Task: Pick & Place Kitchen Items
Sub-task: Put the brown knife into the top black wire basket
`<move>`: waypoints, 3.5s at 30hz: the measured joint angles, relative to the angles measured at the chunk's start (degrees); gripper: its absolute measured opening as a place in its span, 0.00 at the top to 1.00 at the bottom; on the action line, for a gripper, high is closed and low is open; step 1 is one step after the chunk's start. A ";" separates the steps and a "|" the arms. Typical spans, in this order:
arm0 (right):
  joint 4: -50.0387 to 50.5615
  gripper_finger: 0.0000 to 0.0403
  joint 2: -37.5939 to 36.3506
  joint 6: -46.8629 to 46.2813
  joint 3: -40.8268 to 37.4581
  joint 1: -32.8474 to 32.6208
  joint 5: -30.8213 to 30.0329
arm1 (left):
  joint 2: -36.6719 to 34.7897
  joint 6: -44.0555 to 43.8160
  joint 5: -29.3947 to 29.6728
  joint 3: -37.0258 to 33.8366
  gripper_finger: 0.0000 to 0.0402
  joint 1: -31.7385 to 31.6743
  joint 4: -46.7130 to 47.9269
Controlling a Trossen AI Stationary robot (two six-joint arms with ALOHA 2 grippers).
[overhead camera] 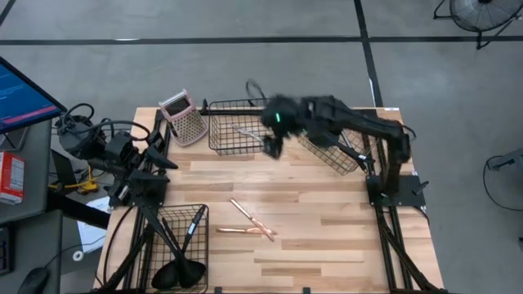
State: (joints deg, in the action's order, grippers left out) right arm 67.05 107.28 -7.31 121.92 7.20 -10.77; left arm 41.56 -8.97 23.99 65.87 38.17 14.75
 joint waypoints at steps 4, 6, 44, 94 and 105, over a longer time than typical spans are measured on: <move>6.94 0.42 -1.72 -12.00 -4.03 -11.43 -6.90 | 0.00 -0.04 0.00 0.00 0.59 0.00 0.36; 7.06 0.43 -1.68 -18.66 -7.00 -17.38 -7.99 | 0.00 -0.04 0.01 0.00 0.58 0.00 0.39; -63.36 0.38 11.03 -32.46 -52.24 -34.74 -16.50 | 0.04 -3.50 -3.09 0.00 0.54 0.00 1.84; -51.31 1.00 10.60 -35.82 -52.38 -31.34 -10.23 | 0.15 -3.50 -0.20 0.00 0.54 0.01 3.50; -50.70 1.00 9.43 -36.27 -52.54 -31.50 -10.94 | 0.27 -3.50 4.06 -0.02 0.54 0.00 9.00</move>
State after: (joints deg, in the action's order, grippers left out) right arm 16.35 116.71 -43.58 69.38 -24.30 -21.71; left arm 41.83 -12.47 28.05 65.84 38.17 23.75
